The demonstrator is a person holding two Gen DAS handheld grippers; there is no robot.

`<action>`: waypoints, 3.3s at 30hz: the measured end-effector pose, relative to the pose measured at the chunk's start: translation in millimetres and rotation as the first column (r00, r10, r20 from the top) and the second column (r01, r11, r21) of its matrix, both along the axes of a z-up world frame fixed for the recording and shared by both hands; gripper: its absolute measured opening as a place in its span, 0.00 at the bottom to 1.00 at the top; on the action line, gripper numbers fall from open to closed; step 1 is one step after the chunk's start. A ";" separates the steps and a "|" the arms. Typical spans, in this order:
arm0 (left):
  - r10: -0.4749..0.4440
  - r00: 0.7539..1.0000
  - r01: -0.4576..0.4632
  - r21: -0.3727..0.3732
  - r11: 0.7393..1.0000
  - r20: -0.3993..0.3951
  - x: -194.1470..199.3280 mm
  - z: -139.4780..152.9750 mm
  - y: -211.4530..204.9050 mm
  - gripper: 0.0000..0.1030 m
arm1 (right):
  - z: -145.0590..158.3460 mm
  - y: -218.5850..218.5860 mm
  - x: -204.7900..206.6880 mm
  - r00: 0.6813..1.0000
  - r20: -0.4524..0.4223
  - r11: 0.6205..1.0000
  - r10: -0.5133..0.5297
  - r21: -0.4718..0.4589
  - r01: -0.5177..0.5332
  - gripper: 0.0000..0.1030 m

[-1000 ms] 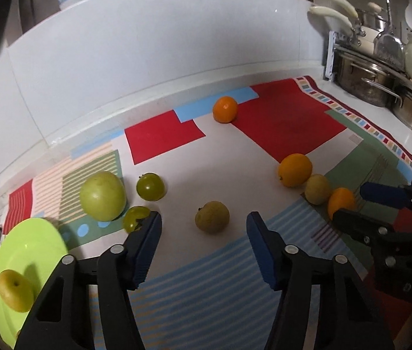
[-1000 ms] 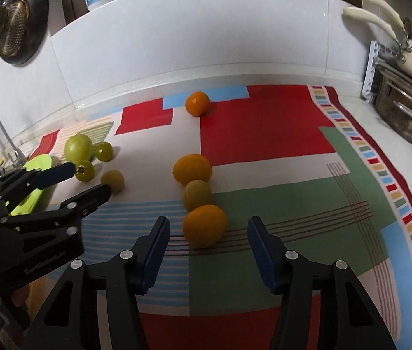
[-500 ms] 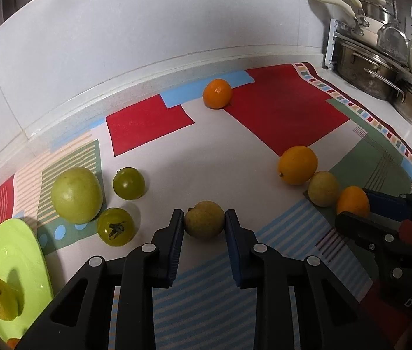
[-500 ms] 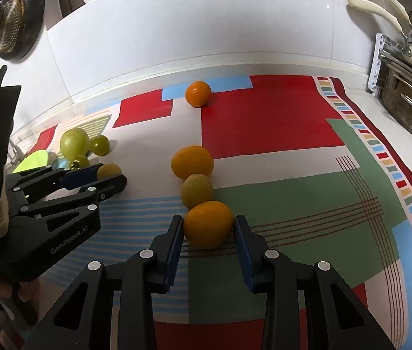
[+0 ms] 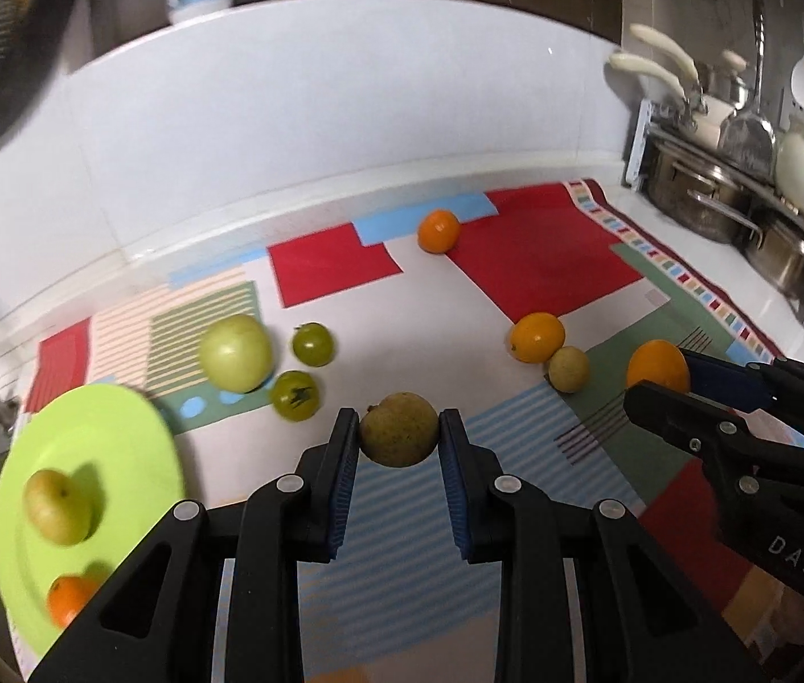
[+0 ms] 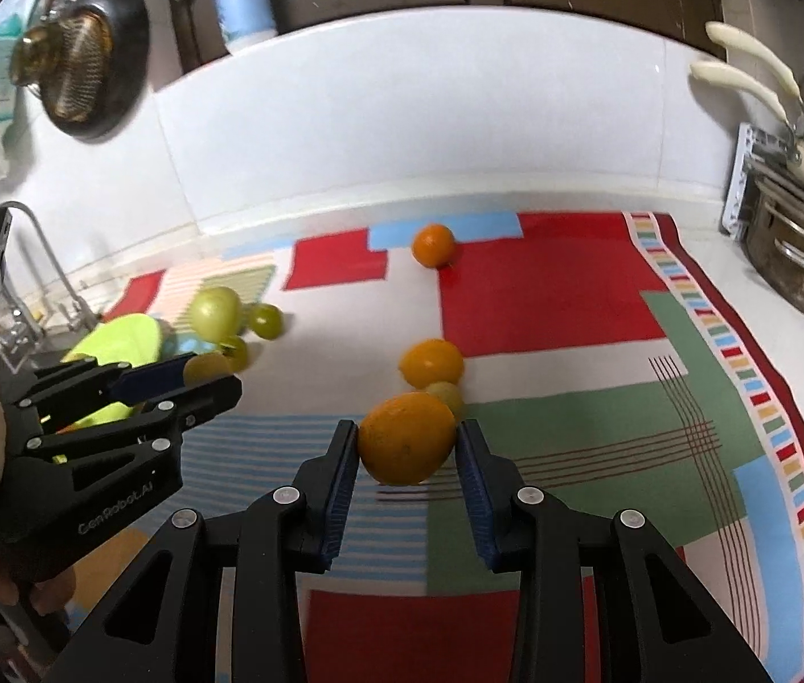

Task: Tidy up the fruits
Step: 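Grasp the small brown round fruit with the left tool while the right tool grasps another orange, then carry both fruits over the green plate and open both tools to drop them, then lift both open tools away from the green plate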

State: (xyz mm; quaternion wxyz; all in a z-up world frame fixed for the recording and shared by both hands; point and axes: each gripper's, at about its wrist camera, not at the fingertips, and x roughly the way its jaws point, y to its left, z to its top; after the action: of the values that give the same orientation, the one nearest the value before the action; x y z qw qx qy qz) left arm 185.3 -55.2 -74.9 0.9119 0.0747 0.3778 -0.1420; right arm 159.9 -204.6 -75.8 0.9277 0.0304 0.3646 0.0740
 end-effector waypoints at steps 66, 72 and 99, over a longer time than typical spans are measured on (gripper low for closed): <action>0.391 0.919 -0.392 0.001 0.920 0.038 -45.8 8.0 223.0 0.51 | -0.9 227.8 28.3 0.917 0.006 0.917 0.398 0.003 -0.398 0.44; 0.390 0.917 -0.392 0.002 0.920 0.087 -63.6 24.1 210.7 0.59 | 14.4 208.5 12.6 0.937 0.043 0.938 0.346 -0.002 -0.347 0.53; 0.326 0.918 -0.326 -0.036 0.945 0.228 -117.0 72.2 124.5 0.78 | 63.4 106.1 -62.5 0.970 0.199 0.990 0.143 -0.048 -0.136 0.59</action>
State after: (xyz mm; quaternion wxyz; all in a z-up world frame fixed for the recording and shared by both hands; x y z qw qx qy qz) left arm 68.3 69.3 -2.7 0.9602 0.0282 0.2769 0.0219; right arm 97.4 -98.5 -12.4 0.9529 -0.0188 0.2709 0.1354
